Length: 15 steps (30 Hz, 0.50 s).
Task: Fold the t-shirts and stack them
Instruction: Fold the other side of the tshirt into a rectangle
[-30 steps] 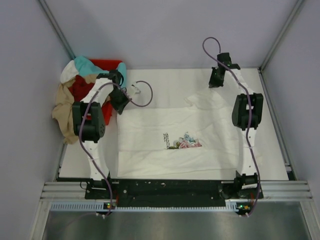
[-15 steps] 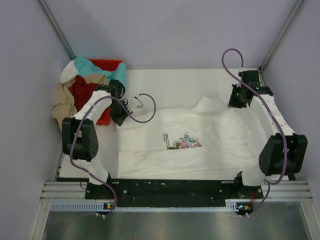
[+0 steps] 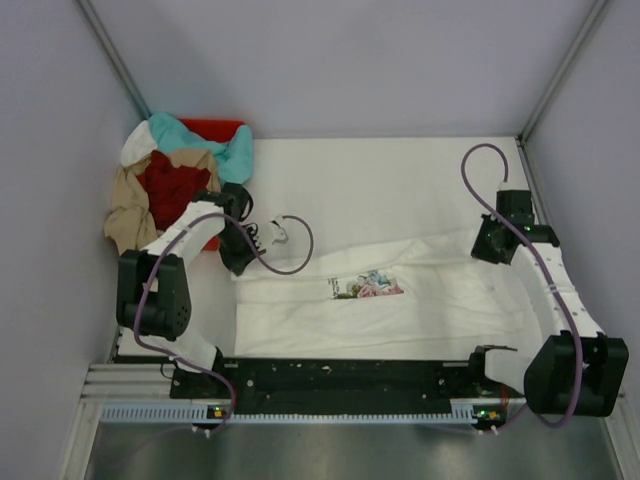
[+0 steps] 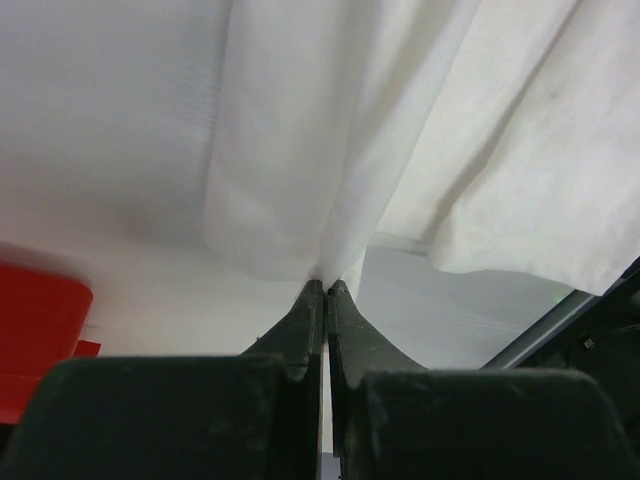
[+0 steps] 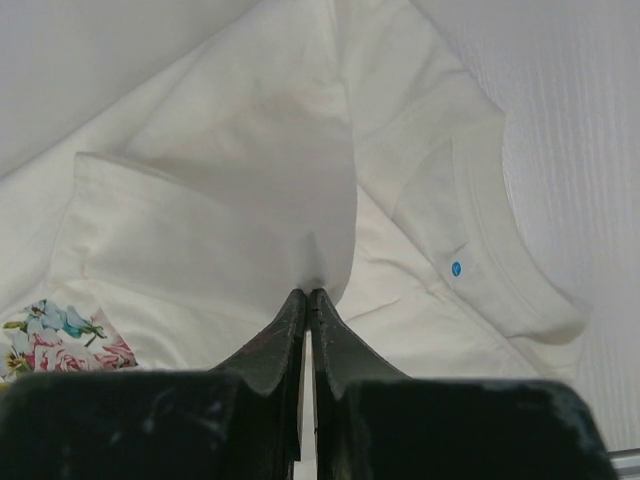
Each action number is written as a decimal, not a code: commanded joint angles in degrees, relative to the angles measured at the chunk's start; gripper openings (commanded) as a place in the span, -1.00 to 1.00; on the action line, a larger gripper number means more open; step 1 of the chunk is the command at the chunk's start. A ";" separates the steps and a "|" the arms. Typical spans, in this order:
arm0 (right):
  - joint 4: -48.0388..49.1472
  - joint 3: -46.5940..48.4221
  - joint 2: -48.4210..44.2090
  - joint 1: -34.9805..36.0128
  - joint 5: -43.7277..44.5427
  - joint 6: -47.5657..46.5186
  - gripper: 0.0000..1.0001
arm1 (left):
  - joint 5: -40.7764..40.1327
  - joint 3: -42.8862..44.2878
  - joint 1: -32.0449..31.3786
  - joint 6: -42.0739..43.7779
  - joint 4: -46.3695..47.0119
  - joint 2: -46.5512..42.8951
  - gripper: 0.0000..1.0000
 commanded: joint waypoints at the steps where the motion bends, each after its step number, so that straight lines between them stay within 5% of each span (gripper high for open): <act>1: -0.16 0.53 -2.29 -0.64 1.01 1.49 -1.00 | -2.10 1.20 -0.20 2.06 1.44 -2.55 -1.00; 15: -8.34 4.40 -6.42 -1.17 3.22 1.66 -1.00 | -3.78 6.83 -0.20 3.11 1.44 -5.01 -1.00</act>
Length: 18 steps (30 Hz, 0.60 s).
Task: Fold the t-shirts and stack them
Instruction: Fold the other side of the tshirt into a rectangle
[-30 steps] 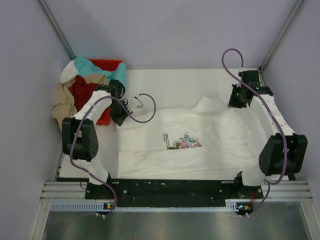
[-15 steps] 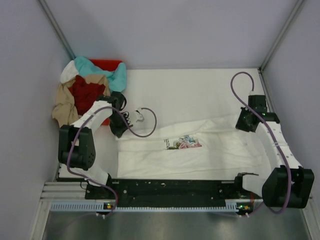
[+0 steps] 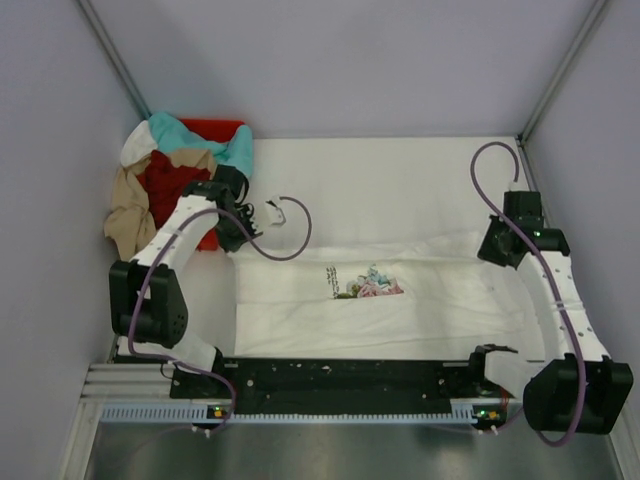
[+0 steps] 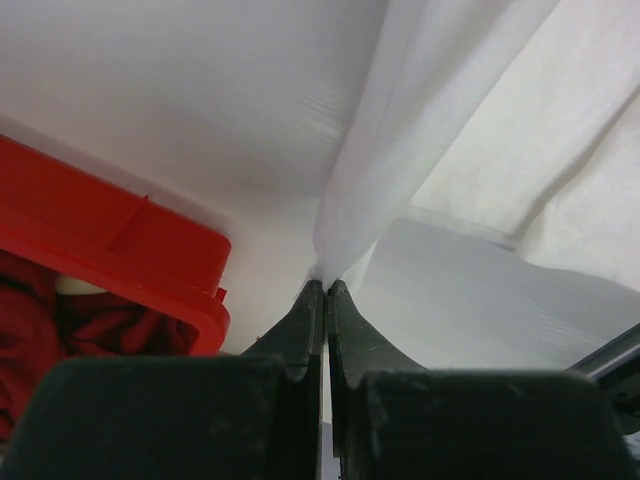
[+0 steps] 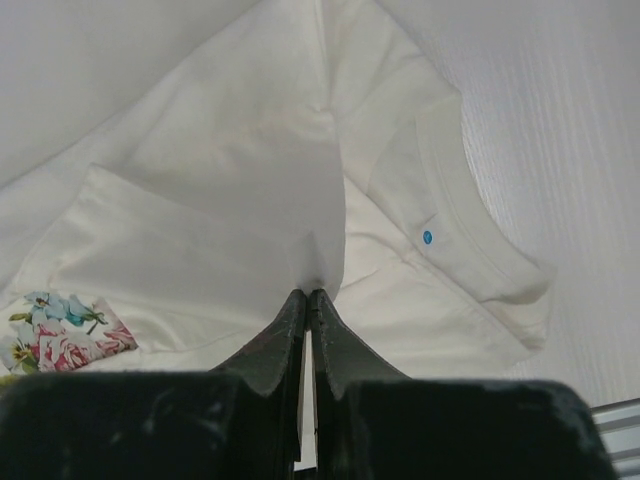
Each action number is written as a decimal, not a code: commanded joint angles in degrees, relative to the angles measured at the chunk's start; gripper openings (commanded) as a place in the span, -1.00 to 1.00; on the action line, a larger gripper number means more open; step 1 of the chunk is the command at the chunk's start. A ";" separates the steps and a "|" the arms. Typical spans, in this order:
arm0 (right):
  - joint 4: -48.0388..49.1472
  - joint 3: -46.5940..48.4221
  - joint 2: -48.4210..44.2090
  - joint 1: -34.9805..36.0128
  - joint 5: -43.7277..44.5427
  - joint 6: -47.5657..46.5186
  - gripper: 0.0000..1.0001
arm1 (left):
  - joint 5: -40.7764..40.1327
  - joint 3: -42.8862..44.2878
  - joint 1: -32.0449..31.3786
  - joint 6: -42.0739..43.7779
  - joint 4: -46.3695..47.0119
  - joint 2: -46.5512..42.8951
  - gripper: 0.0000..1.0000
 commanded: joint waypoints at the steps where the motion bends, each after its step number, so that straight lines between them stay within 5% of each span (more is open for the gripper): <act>1: -3.20 2.36 -2.23 -0.65 -0.10 0.98 -1.00 | 0.96 -0.05 -0.07 1.97 -1.93 -3.02 -1.00; 10: -10.41 -0.34 4.98 -0.65 -5.04 3.97 -1.00 | 2.37 -10.95 -1.82 3.56 -2.72 -3.38 -1.00; 18: -10.94 -3.79 7.35 -1.17 -1.26 7.14 -1.00 | -1.49 -12.10 -2.70 3.91 -2.02 0.75 -1.00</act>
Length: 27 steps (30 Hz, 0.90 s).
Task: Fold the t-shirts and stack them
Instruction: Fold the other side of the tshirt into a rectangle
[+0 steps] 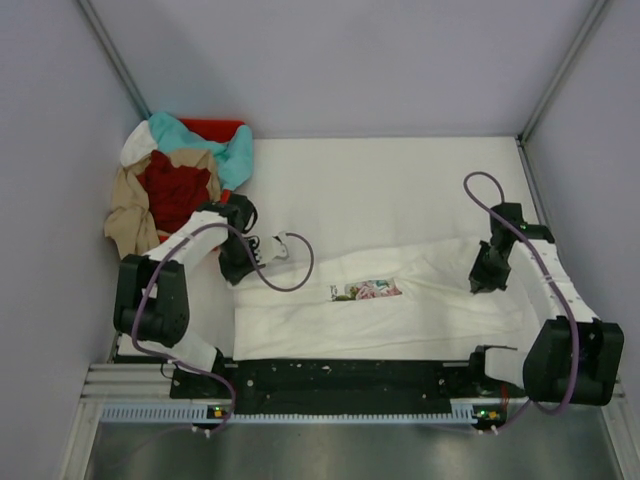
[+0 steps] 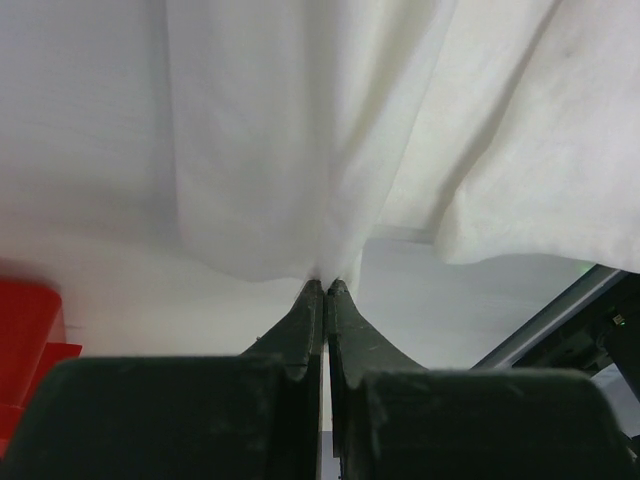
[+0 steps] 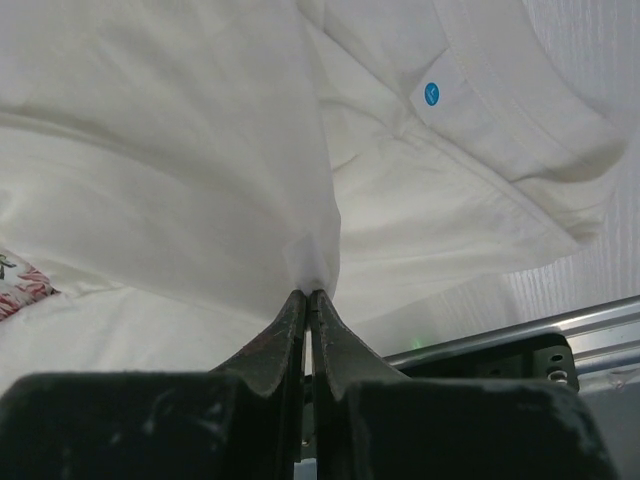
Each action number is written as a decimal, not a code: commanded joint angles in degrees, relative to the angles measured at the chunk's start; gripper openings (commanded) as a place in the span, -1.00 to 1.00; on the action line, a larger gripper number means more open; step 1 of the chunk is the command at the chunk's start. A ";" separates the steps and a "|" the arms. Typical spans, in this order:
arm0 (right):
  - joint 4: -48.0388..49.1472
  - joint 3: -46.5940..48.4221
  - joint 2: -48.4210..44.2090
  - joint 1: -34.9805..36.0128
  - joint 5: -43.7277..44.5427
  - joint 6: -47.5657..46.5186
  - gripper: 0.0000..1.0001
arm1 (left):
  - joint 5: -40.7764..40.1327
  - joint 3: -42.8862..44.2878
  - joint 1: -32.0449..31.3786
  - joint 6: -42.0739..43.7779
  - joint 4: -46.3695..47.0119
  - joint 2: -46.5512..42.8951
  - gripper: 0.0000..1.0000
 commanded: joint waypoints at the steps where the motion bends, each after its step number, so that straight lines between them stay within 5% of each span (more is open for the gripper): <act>1: -0.91 0.23 1.01 -0.98 2.30 2.44 -1.00 | -1.82 -0.06 -0.60 1.66 -0.51 1.85 -1.00; 16: -10.93 3.75 0.48 -4.76 1.96 -1.95 -1.00 | -0.08 3.46 -0.52 4.64 0.29 1.94 -1.00; 23: -10.40 3.84 4.00 -4.76 2.66 -2.04 -1.00 | -0.33 -1.54 -0.60 7.64 -1.56 0.80 -1.00; 27: -10.22 3.84 4.71 -4.76 2.13 -2.22 -0.89 | -0.94 -1.99 -0.60 8.08 -3.84 0.88 -0.55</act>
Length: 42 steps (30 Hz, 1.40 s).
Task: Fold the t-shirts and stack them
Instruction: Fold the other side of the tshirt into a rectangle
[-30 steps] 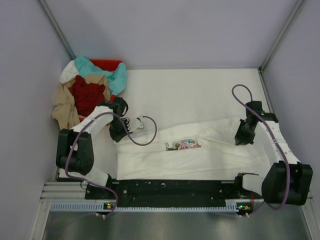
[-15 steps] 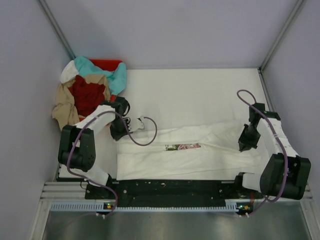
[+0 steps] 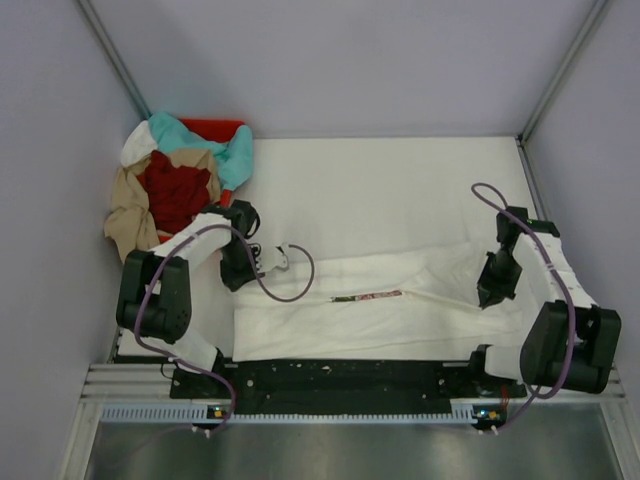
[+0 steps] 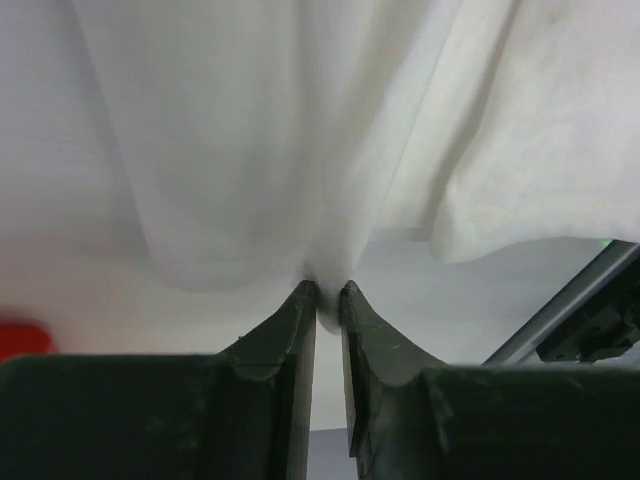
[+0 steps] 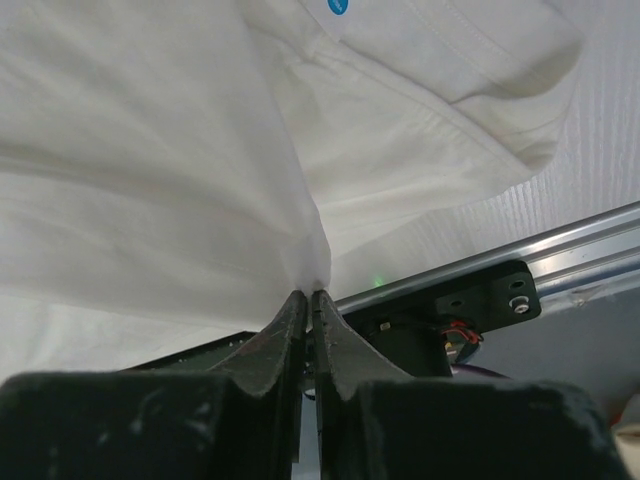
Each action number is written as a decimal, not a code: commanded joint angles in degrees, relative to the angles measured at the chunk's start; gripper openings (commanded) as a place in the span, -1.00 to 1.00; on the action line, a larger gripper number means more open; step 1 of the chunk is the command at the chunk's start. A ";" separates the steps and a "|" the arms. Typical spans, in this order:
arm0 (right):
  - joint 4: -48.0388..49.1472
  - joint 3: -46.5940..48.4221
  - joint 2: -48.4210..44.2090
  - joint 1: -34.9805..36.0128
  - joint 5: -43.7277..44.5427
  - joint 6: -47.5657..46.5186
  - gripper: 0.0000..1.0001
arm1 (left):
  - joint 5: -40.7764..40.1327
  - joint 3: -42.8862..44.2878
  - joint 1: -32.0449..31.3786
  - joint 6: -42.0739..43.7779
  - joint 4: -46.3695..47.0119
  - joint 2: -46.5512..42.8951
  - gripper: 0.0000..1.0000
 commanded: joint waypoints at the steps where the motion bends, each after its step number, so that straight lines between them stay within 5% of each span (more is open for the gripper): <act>1: -0.87 2.57 0.38 -0.25 0.84 -0.88 -0.67 | -0.11 -0.07 -0.08 1.76 -5.29 -1.17 -0.43; 2: -0.96 2.83 0.29 -0.25 1.01 -0.80 -0.20 | -0.20 0.63 -0.08 1.67 -6.52 -0.82 -0.29; 3: -0.96 3.27 0.12 -0.25 1.45 -0.54 0.03 | -0.20 1.33 -0.08 1.58 -7.75 -0.82 0.00; 9: 1.23 9.24 -3.39 2.72 3.83 0.78 0.20 | 2.25 6.95 1.15 2.12 -12.85 -3.28 0.11; 14: 12.55 8.46 -0.08 17.92 -0.72 2.36 -0.03 | 7.87 11.88 1.15 -7.36 -7.95 -2.49 0.05; 19: 19.69 9.68 9.42 21.97 -3.47 1.75 -0.15 | 7.97 10.66 1.15 -18.88 0.14 -1.35 0.04; 25: 24.61 14.08 18.12 22.95 -4.87 -0.10 -0.22 | 10.34 9.08 1.15 -23.20 2.79 -0.91 0.05; 32: 25.06 12.95 22.71 23.12 -5.05 -0.62 -1.00 | 9.73 8.72 1.15 -24.70 3.49 -0.73 0.05; 42: 22.87 3.11 13.66 30.06 -5.67 5.69 -1.00 | 8.85 9.95 1.15 -24.61 3.23 -0.20 0.05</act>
